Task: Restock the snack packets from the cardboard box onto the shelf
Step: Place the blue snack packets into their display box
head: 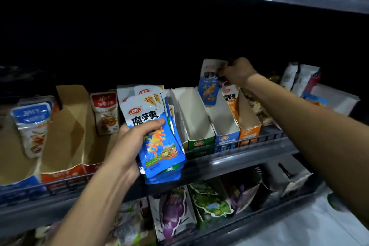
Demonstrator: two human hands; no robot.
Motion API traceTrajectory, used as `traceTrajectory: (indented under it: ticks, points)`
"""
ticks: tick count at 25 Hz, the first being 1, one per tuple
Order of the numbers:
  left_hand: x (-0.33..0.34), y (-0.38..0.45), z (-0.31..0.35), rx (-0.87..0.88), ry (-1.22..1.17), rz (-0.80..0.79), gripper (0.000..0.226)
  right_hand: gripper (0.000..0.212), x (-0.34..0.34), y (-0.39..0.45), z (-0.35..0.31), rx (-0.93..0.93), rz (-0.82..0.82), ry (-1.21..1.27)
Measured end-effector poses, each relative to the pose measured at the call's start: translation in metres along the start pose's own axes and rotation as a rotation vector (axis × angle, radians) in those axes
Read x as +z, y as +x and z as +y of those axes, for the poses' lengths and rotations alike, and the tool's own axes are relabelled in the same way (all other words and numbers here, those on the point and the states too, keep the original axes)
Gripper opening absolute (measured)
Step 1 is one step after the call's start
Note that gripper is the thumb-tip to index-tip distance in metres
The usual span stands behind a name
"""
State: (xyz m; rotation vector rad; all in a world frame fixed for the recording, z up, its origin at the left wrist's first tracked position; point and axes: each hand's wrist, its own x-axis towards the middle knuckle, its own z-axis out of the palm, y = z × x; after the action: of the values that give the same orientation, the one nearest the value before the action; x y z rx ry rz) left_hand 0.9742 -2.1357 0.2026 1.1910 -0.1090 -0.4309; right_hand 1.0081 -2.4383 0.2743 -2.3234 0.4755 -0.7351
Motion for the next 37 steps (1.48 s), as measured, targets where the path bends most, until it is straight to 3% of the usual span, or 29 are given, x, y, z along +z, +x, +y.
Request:
traceTrajectory:
  ticks: [2,5,8,14,17,19,21,22,24,29,32,35,37]
  points:
    - [0.002,0.0,-0.001,0.006,-0.001,-0.024,0.062,0.023,0.006,0.008,0.006,-0.138,-0.062,-0.282]
    - [0.002,0.0,-0.002,0.012,-0.011,-0.038,0.059,0.029,0.012,0.012,0.01,-0.27,-0.028,-0.629]
    - [0.0,-0.001,-0.002,0.006,-0.016,-0.03,0.061,0.03,0.018,0.012,0.013,-0.334,0.003,-0.726]
    - [0.0,-0.003,-0.003,-0.01,-0.081,-0.017,0.026,0.028,0.026,-0.008,-0.002,-0.304,0.224,-0.735]
    - [0.004,-0.008,-0.004,-0.02,-0.102,0.0,0.023,0.018,0.029,-0.067,-0.026,-0.383,0.233,-0.309]
    - [0.006,-0.012,-0.004,-0.016,-0.112,0.005,0.022,0.009,0.03,-0.128,-0.049,-0.3,-0.055,0.108]
    - [0.011,-0.017,-0.006,-0.005,-0.137,-0.006,0.023,0.03,0.032,-0.173,-0.064,-0.133,-0.409,0.37]
    - [0.014,-0.019,-0.007,-0.006,-0.155,-0.002,0.023,0.046,0.034,-0.186,-0.068,-0.104,-0.492,0.375]
    - [0.018,-0.024,-0.009,-0.015,-0.18,-0.001,0.025,0.064,0.039,-0.193,-0.067,-0.1,-0.465,0.3]
    - [0.015,-0.032,-0.008,-0.015,-0.153,-0.08,0.032,0.034,0.038,-0.191,-0.068,0.153,-0.389,0.629]
    - [0.01,-0.033,-0.005,0.016,-0.095,-0.115,0.026,0.029,0.033,-0.188,-0.069,0.311,-0.468,0.795]
    - [0.007,-0.033,-0.001,0.04,-0.03,-0.17,0.021,0.011,0.027,-0.181,-0.069,0.321,-0.562,0.591]
    - [0.007,-0.033,0.002,0.042,0.002,-0.208,0.022,0.018,0.025,-0.173,-0.071,0.211,-0.553,0.515]
